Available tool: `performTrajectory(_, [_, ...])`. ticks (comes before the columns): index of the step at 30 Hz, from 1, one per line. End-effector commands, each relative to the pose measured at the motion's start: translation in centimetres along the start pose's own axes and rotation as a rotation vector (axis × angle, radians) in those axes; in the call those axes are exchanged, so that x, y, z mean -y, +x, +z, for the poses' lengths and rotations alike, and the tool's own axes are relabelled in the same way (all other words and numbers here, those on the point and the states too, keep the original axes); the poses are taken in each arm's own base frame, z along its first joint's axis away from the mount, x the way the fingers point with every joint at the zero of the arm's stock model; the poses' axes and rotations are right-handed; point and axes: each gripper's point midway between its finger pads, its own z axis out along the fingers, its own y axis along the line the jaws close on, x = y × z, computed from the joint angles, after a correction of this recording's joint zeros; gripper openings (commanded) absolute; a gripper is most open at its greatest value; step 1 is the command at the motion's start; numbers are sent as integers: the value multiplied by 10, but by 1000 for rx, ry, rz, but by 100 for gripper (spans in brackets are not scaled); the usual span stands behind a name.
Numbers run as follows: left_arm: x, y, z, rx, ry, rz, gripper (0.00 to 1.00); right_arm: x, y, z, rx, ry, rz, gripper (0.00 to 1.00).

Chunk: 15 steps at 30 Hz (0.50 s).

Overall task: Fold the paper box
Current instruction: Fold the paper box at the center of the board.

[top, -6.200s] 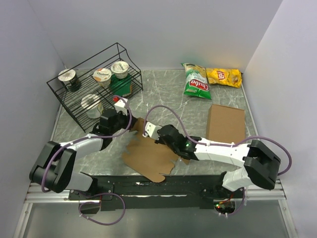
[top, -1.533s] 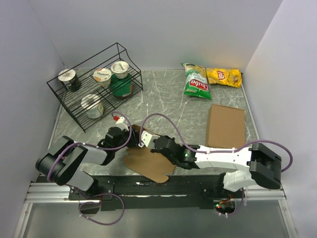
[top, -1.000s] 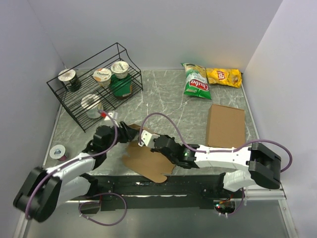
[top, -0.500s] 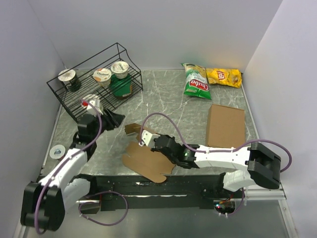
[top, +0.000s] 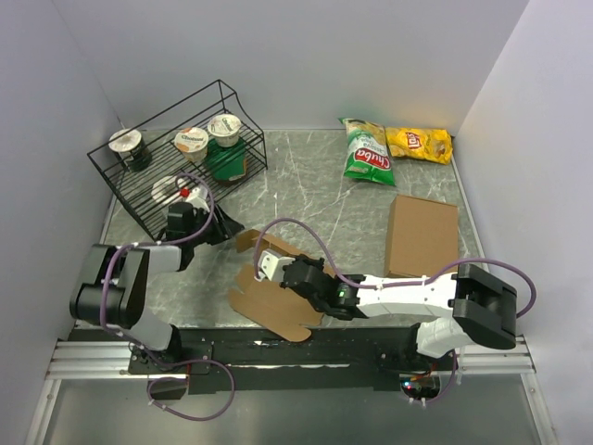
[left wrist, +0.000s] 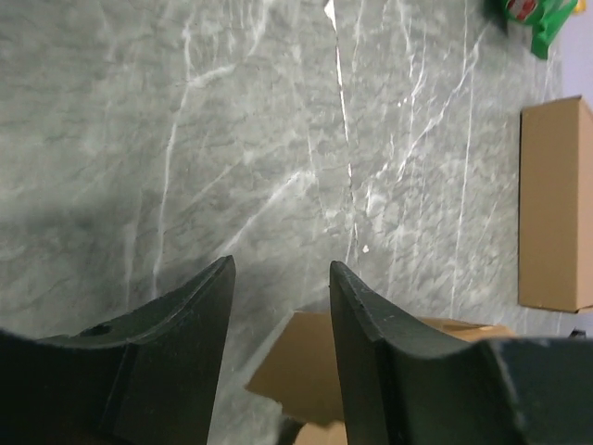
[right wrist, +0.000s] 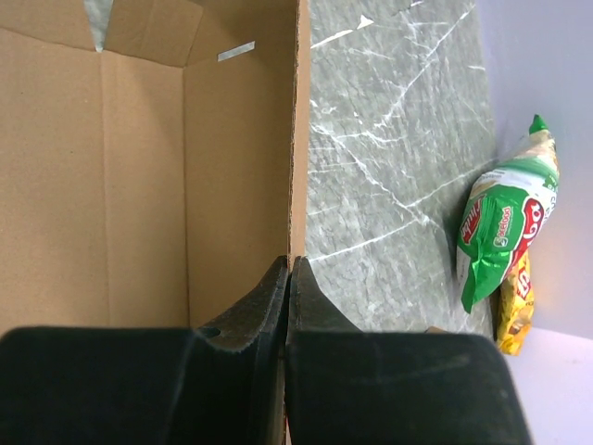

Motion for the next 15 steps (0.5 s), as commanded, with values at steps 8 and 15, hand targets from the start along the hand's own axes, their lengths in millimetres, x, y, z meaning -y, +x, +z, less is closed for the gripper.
performTrajectory(8, [39, -26, 36, 25, 217, 229, 52, -33, 9, 4, -25, -123, -34, 0])
performTrajectory(15, [52, 8, 39, -81, 323, 256, 48, -34, 11, 6, -34, -125, -45, 0])
